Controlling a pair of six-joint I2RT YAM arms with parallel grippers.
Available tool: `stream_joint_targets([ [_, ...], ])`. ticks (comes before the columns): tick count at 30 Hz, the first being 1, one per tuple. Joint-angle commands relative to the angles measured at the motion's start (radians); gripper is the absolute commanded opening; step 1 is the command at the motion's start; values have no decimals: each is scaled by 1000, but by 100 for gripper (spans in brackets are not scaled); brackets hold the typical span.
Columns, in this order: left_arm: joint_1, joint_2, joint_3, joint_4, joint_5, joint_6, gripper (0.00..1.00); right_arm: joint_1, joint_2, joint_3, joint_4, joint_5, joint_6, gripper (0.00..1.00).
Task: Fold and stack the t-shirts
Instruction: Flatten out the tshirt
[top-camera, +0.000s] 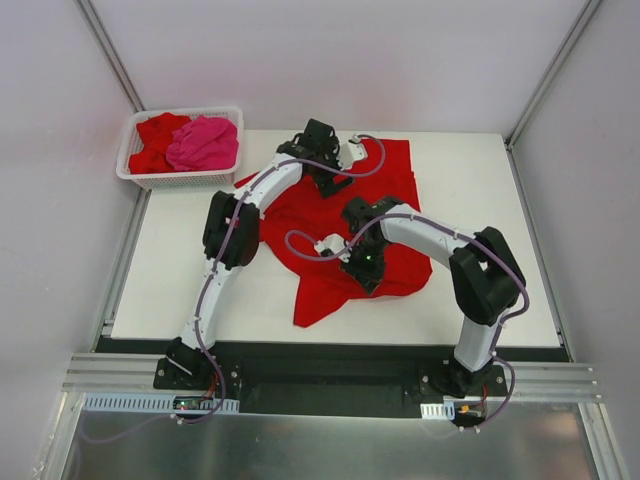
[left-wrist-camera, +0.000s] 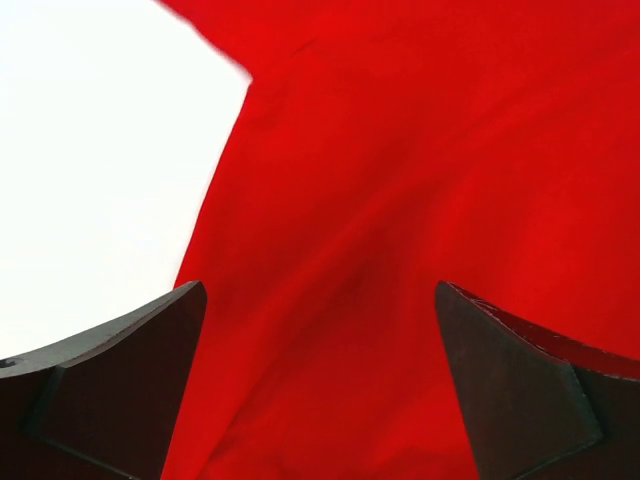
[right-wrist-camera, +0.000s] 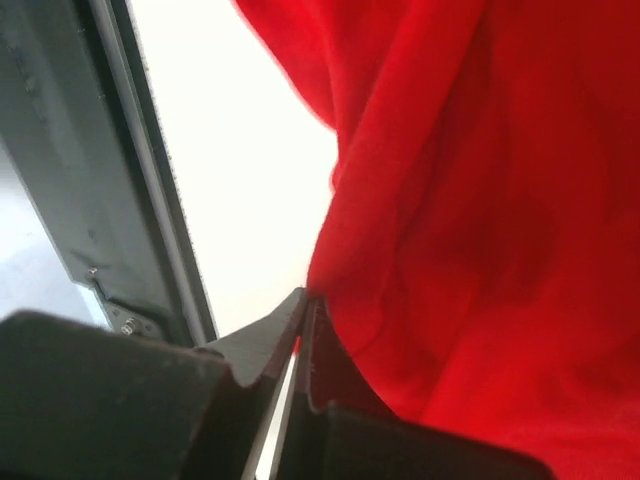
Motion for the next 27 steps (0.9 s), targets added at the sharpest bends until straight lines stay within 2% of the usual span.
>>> stream_joint_targets([
  [1, -22, 15, 65, -3, 44, -8, 98, 2, -65, 71, -174, -38, -57, 1],
  [5, -30, 19, 74, 0, 47, -20, 98, 2, -69, 40, -280, -87, -125, 1],
  [9, -30, 15, 77, 3, 35, -26, 98, 7, -45, -74, -333, -113, -218, 1],
  [14, -28, -11, 65, 3, 26, -29, 98, 20, -46, -171, -311, -55, -297, 1],
  [17, -28, -22, 59, 5, 21, -23, 98, 24, -22, -173, -352, -35, -330, 55],
  [18, -28, -24, 58, 5, 18, -14, 98, 19, -13, -162, -372, -38, -350, 84],
  [19, -28, -27, 56, 5, 15, -9, 98, 14, -5, -141, -407, -56, -364, 98],
  [23, -28, -31, 56, 5, 3, 7, 98, -45, -56, -77, -338, -53, -309, 96],
  [24, -28, -33, 56, 5, 3, 8, 98, -82, -63, -67, -303, -15, -233, 96],
  [25, -28, -37, 53, 5, 3, 8, 98, -98, -85, -61, -201, 22, -193, 96],
  [27, -28, -41, 53, 5, 6, -2, 98, -131, -109, -78, -99, 126, -140, 96],
])
